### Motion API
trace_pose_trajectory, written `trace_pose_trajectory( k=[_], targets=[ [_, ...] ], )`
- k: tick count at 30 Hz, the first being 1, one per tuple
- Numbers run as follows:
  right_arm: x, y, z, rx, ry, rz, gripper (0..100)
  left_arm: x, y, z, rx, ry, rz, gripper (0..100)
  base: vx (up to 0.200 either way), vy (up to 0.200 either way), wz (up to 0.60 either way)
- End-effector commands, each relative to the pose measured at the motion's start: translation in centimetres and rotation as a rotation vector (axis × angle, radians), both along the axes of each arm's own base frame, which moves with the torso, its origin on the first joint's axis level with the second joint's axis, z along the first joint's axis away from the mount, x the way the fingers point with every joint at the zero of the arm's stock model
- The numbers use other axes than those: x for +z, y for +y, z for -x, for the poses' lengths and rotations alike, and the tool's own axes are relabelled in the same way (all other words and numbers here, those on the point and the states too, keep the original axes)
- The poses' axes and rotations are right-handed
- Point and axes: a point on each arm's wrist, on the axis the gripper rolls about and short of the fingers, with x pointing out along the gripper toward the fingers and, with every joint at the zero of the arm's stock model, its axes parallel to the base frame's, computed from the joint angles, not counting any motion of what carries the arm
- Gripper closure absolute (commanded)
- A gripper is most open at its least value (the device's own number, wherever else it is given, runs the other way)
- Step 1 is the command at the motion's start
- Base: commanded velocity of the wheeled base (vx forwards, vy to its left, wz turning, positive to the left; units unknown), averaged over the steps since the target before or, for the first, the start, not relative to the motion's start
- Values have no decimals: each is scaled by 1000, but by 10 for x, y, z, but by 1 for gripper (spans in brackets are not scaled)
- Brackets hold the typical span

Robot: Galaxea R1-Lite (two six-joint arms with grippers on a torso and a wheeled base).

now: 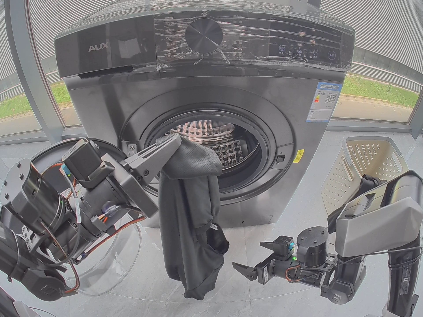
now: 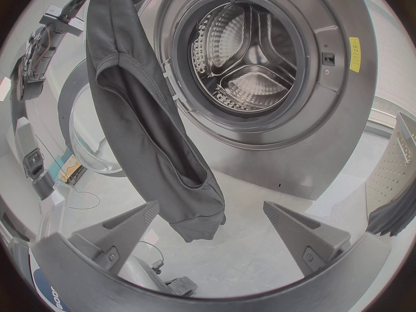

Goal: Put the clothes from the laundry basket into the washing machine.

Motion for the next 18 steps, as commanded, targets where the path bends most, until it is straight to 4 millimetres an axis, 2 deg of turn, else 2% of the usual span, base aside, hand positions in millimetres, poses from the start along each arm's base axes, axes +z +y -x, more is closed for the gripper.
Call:
trace_pose_trajectory(
  k=[1,7,10,18],
  targets=[
    [-2,0,1,7,5,2,0,1,0,0,-1,-2,2,100,0,0,0],
    [-3,1,2,53,21,-12,0,1,1,1,-1,-3,3,100,0,0,0],
    [-2,9,-4,52,-7,-29,0,1,1,1,-1,-3,3,100,0,0,0],
    [-20,18,-22,38,-9,-27,0,1,1,2,-3,-4,4,100,0,0,0]
  ],
)
